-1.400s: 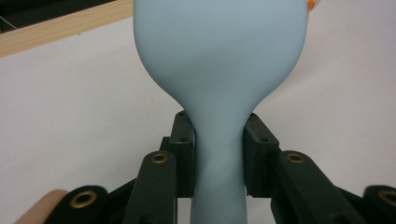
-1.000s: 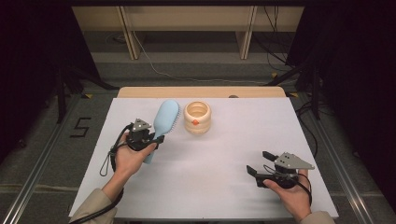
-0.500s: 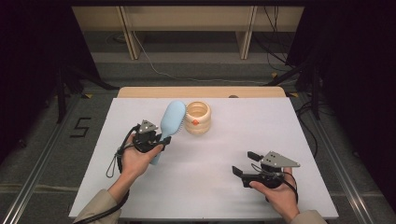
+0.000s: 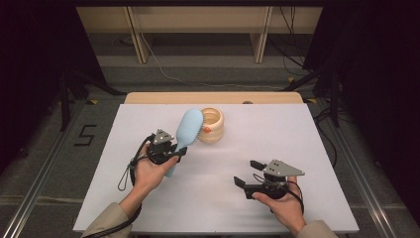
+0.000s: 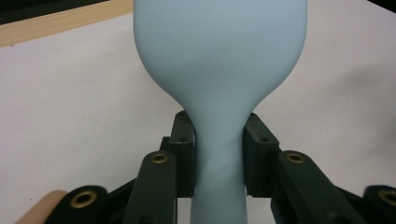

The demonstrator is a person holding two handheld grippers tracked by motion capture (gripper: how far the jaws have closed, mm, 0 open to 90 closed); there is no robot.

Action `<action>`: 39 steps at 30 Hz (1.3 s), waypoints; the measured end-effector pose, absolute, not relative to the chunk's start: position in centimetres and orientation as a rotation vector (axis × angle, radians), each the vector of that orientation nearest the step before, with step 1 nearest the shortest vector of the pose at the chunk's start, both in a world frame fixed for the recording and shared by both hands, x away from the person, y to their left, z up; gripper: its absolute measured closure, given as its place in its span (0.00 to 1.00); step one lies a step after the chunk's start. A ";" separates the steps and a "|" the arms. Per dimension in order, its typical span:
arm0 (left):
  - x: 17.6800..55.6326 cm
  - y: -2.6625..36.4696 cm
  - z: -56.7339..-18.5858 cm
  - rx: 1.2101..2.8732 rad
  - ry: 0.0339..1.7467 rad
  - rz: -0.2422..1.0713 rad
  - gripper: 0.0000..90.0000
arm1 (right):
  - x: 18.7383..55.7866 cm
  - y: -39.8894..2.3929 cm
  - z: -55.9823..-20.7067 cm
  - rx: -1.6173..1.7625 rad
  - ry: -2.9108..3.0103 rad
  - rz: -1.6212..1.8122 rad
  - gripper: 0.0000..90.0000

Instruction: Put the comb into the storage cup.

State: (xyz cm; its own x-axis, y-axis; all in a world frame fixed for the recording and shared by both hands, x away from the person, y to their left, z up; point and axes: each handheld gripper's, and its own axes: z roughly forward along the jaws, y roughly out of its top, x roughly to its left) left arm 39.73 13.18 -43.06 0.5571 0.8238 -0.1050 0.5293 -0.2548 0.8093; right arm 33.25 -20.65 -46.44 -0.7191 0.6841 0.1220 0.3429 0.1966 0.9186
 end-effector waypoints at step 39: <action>38.8 10.4 -43.4 1.921 1.040 0.387 0.77 | 34.0 -15.0 -46.8 0.908 2.254 1.579 0.17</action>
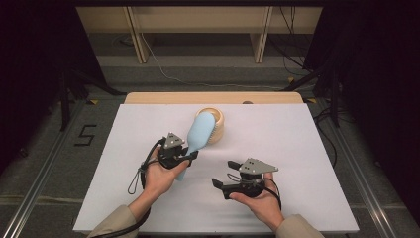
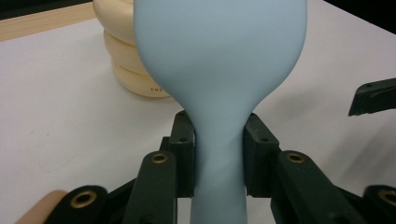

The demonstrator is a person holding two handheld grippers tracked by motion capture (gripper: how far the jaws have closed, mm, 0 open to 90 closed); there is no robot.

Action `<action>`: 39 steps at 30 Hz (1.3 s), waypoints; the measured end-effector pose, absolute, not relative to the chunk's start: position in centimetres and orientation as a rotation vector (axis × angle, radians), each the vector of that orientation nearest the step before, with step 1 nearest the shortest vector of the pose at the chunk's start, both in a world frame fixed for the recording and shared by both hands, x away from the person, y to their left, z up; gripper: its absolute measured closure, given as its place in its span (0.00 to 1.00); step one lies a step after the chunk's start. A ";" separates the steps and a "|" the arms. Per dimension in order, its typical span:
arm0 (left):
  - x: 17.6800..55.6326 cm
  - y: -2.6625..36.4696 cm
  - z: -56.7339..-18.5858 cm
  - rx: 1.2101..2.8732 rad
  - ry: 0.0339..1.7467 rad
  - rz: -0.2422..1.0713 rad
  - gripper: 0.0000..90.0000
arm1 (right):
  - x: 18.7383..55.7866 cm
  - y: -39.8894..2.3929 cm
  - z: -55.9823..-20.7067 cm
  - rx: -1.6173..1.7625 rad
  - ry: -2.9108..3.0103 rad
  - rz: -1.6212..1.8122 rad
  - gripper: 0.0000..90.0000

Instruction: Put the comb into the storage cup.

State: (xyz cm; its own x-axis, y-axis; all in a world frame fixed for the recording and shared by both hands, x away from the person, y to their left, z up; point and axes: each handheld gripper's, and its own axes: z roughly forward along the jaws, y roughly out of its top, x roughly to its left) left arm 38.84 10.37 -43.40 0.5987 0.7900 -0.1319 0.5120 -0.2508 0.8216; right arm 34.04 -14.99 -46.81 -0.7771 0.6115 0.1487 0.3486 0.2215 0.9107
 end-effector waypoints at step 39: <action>38.2 8.9 -43.6 1.927 1.003 0.358 0.77 | 35.8 -8.6 -48.3 0.891 2.364 1.616 0.17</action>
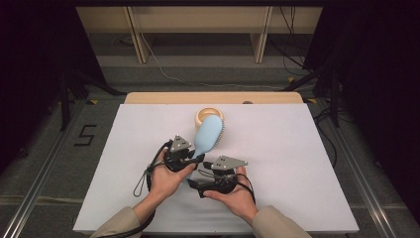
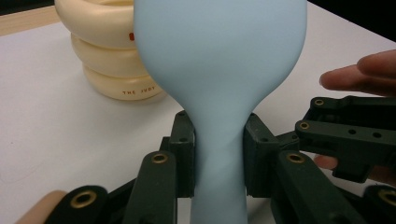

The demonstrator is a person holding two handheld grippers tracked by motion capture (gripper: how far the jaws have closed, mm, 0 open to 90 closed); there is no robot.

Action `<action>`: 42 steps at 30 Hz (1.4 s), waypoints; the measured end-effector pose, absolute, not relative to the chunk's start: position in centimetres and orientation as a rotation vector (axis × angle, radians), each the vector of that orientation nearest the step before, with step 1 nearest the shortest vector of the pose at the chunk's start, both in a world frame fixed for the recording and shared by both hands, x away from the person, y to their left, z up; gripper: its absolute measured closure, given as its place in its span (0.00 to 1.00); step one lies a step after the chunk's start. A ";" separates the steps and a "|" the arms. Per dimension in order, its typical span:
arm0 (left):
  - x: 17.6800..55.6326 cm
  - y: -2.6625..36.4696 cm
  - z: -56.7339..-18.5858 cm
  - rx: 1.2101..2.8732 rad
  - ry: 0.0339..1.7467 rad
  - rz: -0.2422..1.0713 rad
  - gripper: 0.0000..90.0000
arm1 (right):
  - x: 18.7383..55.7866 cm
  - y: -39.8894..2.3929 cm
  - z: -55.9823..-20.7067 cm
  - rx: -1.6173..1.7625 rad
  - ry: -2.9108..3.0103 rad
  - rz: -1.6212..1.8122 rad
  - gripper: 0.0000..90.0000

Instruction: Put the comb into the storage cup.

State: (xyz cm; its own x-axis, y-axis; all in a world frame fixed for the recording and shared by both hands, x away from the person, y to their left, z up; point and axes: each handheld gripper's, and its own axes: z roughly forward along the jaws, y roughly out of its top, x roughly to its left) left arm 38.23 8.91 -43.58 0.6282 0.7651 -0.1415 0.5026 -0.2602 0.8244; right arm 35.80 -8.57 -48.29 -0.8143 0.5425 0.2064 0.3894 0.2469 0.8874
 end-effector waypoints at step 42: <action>37.7 8.1 -43.7 1.921 0.986 0.347 0.77 | 36.4 -7.5 -48.4 0.904 2.355 1.618 0.18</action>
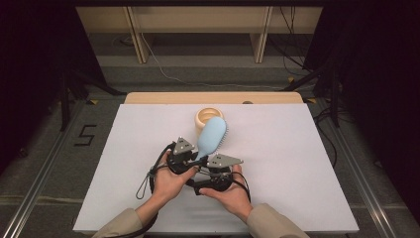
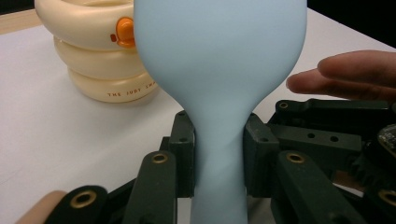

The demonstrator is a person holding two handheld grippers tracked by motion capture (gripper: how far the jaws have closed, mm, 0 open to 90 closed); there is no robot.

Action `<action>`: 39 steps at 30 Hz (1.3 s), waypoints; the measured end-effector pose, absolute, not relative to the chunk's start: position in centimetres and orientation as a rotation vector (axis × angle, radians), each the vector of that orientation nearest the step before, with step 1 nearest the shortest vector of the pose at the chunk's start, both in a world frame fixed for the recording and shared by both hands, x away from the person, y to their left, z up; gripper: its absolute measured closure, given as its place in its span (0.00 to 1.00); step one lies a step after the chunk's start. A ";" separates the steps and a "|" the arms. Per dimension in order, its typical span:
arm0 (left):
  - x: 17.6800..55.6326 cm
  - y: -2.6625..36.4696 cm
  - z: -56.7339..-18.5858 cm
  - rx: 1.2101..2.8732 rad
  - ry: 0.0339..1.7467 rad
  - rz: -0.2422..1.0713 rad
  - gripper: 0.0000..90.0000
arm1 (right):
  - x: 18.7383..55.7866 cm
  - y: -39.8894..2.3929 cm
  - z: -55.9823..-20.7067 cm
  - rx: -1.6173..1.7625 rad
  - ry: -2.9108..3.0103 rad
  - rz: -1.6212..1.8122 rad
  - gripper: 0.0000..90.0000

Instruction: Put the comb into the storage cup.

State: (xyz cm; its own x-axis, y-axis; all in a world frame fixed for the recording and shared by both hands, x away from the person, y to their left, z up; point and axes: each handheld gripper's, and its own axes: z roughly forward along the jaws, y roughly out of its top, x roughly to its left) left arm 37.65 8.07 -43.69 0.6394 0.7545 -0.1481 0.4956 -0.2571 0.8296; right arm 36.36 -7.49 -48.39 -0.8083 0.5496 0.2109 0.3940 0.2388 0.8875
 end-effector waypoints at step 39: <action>37.6 8.1 -43.6 1.916 0.976 0.330 0.77 | 36.4 -7.7 -48.5 0.942 2.337 1.640 0.61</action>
